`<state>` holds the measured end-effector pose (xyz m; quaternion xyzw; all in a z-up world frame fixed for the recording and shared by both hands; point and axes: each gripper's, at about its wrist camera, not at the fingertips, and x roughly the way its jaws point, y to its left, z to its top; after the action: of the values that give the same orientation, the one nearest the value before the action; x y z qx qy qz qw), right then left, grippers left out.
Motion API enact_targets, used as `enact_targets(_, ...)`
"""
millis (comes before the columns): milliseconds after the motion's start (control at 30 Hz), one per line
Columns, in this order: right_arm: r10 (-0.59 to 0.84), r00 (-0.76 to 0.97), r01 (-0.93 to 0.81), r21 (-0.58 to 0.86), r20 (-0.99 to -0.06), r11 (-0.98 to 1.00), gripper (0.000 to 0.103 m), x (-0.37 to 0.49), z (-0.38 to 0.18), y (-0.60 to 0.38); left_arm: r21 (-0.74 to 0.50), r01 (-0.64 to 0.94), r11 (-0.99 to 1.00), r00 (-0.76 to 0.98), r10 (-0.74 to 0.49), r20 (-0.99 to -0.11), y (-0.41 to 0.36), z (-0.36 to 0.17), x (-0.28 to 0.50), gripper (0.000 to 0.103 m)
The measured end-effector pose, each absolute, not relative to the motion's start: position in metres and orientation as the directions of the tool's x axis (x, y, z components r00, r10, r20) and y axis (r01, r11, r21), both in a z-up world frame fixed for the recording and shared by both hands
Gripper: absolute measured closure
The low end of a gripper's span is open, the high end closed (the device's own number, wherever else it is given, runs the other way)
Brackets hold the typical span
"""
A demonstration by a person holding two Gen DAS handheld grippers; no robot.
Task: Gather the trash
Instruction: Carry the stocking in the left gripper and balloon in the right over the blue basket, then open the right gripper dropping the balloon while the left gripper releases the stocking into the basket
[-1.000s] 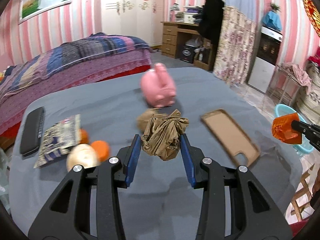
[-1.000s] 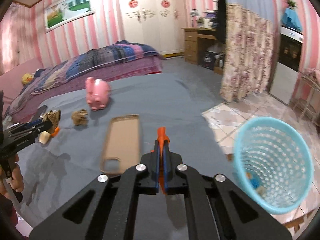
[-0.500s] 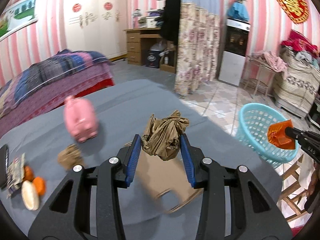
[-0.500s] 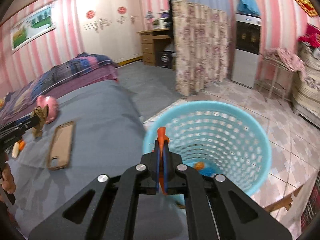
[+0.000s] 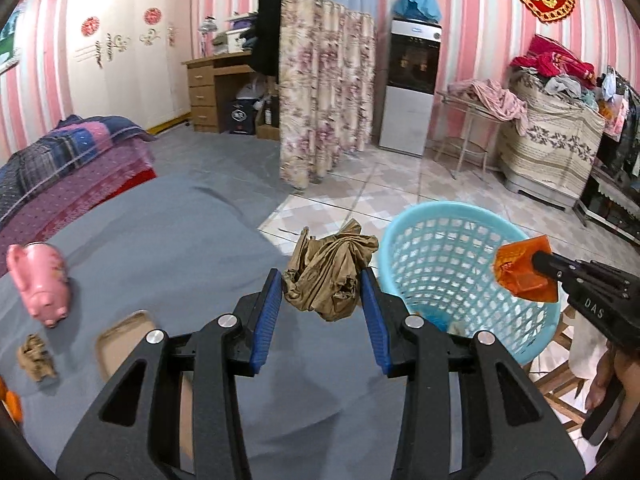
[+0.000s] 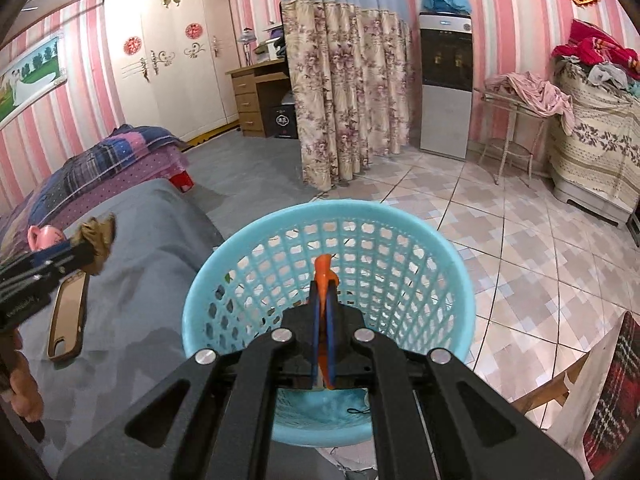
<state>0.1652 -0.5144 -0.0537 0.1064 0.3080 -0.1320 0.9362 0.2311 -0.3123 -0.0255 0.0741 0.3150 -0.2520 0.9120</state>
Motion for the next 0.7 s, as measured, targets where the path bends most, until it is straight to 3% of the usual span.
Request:
enact_targets(567,-0.209,0.763,0.390,0.177,-0.612,0.904,0.100,0.171,-0.066,-0.543,-0.005,0.604,0.797,0.593,-0.453,-0.666,-0.410,-0.061,0.236,0.063)
enact_targets(667,-0.214,0.762,0.399,0.182,-0.611,0.899,0.100,0.170,-0.066,-0.546,0.029,0.605,0.796,0.607,-0.436,-0.665,-0.420,-0.062,0.236,0.053)
enact_targets(700,-0.211,0.762,0.401,0.189,-0.612,0.896,0.100,0.171,-0.067,-0.546,0.036,0.602,0.798,0.612,-0.432,-0.662,-0.421,-0.061,0.235,0.045)
